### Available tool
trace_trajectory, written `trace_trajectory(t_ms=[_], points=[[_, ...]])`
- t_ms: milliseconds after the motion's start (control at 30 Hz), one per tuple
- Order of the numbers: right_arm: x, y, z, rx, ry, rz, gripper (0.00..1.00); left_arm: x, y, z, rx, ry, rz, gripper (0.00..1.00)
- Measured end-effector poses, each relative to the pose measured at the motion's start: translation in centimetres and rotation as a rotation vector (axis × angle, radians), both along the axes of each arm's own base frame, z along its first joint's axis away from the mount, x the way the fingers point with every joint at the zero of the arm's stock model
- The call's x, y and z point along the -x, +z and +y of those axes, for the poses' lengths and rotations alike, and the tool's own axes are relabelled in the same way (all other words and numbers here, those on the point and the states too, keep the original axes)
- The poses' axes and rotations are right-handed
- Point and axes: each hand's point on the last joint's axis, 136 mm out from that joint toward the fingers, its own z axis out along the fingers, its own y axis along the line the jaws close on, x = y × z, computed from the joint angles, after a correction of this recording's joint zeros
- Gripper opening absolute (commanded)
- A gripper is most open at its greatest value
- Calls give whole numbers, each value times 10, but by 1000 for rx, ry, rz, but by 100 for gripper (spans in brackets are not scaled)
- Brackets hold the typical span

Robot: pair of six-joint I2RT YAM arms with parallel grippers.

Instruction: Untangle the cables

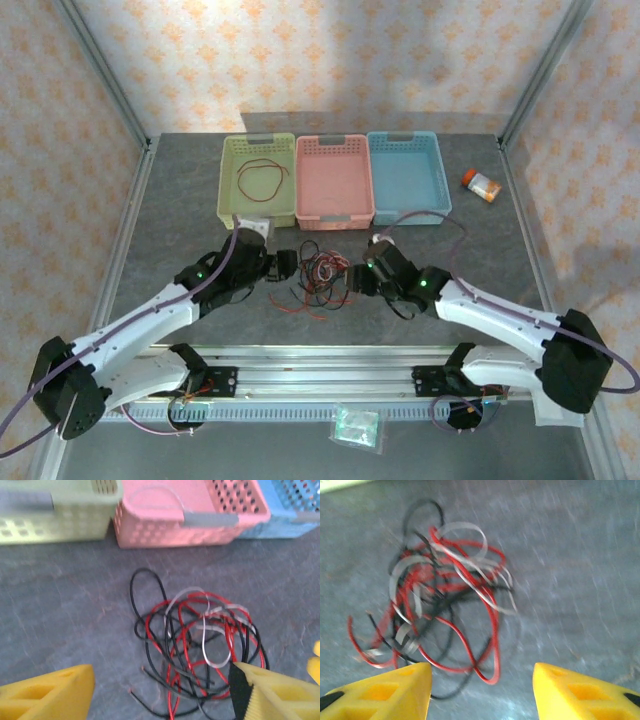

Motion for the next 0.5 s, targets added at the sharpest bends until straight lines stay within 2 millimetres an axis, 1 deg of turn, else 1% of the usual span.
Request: trace_trajectory(t_ms=[33,100,167,233,367,500], points=[[5,-5,-2,-12,5,5,55,5,-6,0,9,-6,6,83],[11,-11,-4,-37,9,11,54,14,-15,0,33,-8,17,88],[10,-12,-1,-66,9,0,53,20,-22,0,63,-9,23,95],[7,-10,3,-87,10,-12,52,23,-26,-3,87,-13,26,99],[3,-10,14,-121,27,-16,51,30,-35,-14,112,-55,34,99],[2,-16,17,-117,34,-6,49,37,-40,-29,123,-111,37,99]])
